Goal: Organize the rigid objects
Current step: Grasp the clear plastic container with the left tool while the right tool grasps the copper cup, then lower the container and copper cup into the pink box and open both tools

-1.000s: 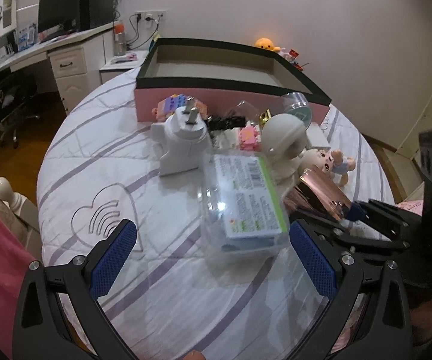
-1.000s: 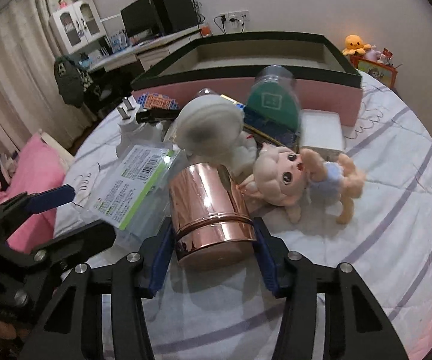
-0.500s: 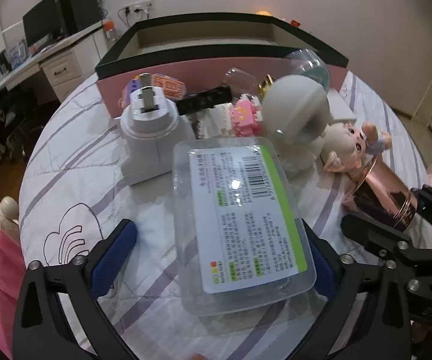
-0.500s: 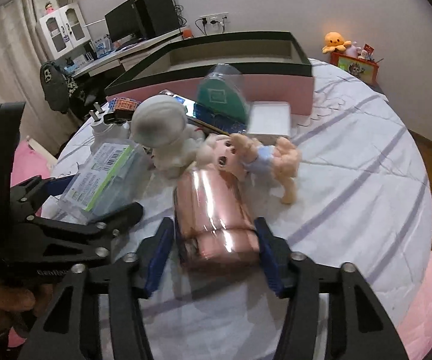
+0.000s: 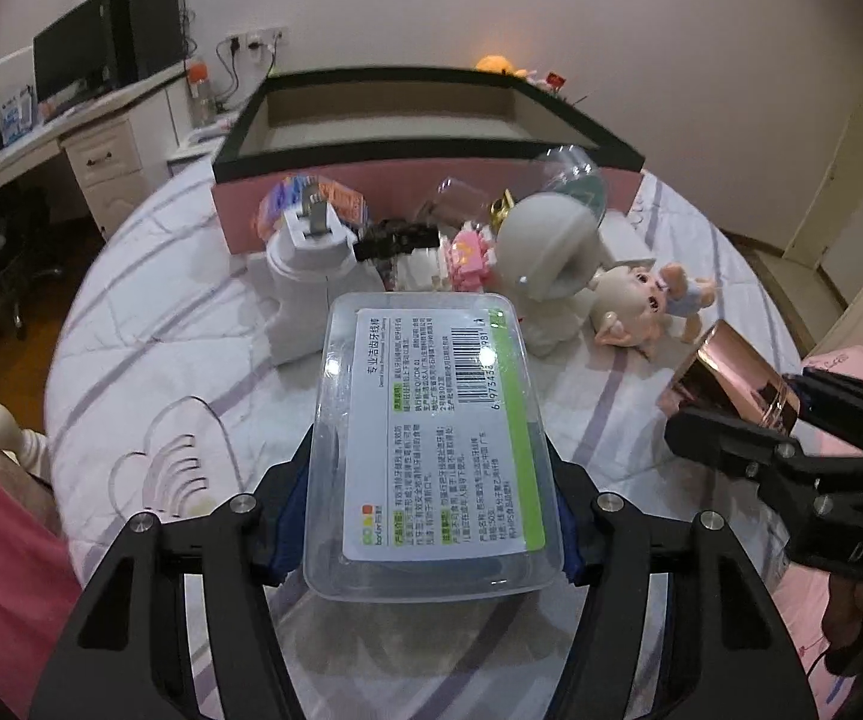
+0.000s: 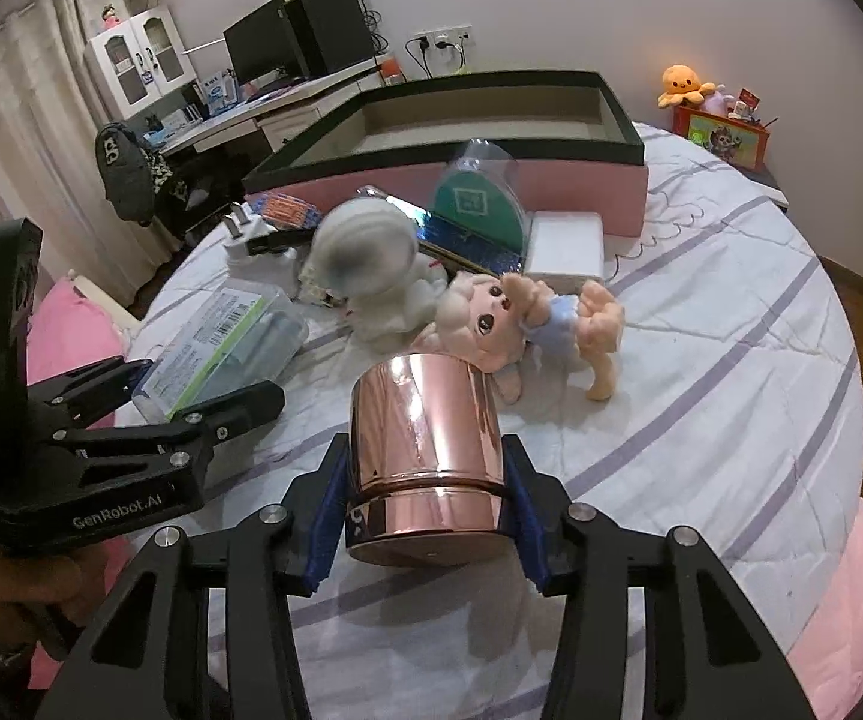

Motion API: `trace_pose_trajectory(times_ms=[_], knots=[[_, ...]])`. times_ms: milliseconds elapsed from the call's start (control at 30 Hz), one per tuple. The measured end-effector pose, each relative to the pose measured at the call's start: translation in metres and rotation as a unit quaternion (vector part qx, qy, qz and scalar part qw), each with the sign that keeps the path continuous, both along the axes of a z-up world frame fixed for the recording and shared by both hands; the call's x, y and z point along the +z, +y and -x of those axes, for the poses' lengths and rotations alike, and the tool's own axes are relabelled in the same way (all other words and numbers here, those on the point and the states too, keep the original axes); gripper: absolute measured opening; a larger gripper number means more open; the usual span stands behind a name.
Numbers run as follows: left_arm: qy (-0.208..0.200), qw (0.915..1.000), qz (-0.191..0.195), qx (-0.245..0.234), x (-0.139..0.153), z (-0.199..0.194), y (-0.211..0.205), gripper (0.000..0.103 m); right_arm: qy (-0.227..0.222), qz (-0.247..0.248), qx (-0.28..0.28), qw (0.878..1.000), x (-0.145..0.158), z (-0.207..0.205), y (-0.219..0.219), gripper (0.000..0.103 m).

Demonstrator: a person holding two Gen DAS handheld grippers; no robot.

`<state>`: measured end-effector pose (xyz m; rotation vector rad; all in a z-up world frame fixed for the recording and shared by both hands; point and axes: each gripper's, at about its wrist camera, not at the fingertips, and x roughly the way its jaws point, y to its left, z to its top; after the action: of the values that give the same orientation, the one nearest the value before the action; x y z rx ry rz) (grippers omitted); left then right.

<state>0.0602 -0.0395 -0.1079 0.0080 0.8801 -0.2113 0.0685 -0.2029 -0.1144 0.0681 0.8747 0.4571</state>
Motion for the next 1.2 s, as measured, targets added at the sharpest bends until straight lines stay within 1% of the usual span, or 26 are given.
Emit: trace_pose_trajectory(times_ms=[133, 267, 400, 500, 600, 700, 900, 1067, 1200], knots=[[-0.022, 0.9997, 0.003, 0.003, 0.019, 0.003, 0.007, 0.064, -0.019, -0.009, 0.005, 1.000, 0.017, -0.002, 0.001, 0.049], [-0.054, 0.9984, 0.005, 0.014, 0.043, -0.008, 0.015, 0.064, -0.051, -0.017, 0.010, 0.999, 0.042, -0.016, 0.005, 0.049], [-0.084, 0.9961, 0.003, 0.026, 0.064, -0.037, 0.024, 0.064, -0.084, -0.008, 0.004, 0.996, 0.065, -0.044, 0.010, 0.049], [-0.098, 0.9947, 0.003, 0.033, 0.075, -0.061, 0.029, 0.064, -0.095, -0.010, -0.012, 0.995, 0.077, -0.077, 0.009, 0.049], [-0.099, 0.9944, 0.006, 0.038, 0.079, -0.091, 0.030, 0.064, -0.092, -0.016, -0.027, 0.995, 0.079, -0.104, 0.007, 0.049], [-0.096, 0.9945, 0.013, 0.040, 0.077, -0.118, 0.030, 0.064, -0.084, -0.008, -0.044, 0.995, 0.074, -0.133, 0.008, 0.049], [-0.070, 0.9966, 0.021, 0.039, 0.062, -0.167, 0.025, 0.064, -0.058, 0.009, -0.060, 0.996, 0.054, -0.175, 0.011, 0.049], [-0.047, 0.9980, 0.020, 0.038, 0.043, -0.185, 0.017, 0.064, -0.032, 0.026, -0.063, 0.997, 0.035, -0.196, 0.016, 0.049], [-0.039, 0.9984, 0.015, 0.038, 0.035, -0.186, 0.015, 0.065, -0.017, 0.043, -0.070, 0.996, 0.024, -0.203, 0.019, 0.050]])
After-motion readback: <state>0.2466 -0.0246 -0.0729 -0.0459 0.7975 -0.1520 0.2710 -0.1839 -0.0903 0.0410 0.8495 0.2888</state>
